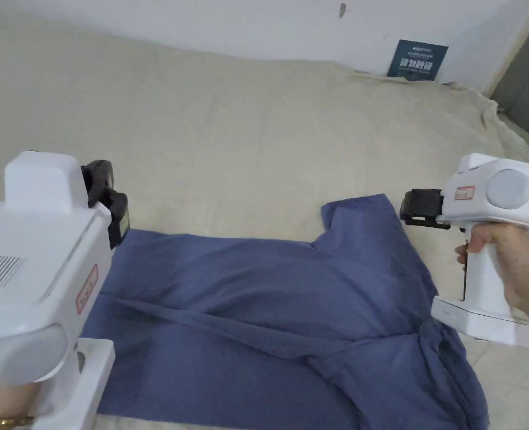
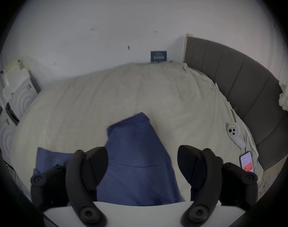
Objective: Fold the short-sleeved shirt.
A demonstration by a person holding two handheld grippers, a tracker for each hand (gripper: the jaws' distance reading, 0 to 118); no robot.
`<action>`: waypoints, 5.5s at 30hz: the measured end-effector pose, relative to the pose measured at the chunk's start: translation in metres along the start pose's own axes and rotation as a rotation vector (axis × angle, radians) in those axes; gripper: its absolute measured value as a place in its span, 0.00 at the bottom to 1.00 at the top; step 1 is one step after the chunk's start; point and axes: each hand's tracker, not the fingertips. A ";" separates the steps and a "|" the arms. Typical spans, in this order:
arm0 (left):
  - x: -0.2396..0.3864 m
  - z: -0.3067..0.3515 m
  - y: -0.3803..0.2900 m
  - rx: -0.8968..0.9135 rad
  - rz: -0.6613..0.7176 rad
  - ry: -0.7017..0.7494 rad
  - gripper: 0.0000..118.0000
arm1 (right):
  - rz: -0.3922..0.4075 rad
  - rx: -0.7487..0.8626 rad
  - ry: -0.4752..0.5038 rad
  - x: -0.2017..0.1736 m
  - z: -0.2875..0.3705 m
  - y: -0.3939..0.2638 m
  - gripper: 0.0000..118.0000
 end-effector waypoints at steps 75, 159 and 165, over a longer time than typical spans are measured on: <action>-0.124 -0.235 -0.034 -0.830 0.192 0.045 0.00 | -0.045 -0.180 0.007 0.017 -0.064 0.013 0.01; -0.010 0.078 -0.016 0.010 -0.034 0.003 0.00 | -0.040 0.711 0.028 -0.024 0.237 -0.198 0.00; -0.011 0.077 -0.018 0.002 -0.034 0.009 0.00 | -0.024 0.703 0.024 -0.026 0.235 -0.197 0.00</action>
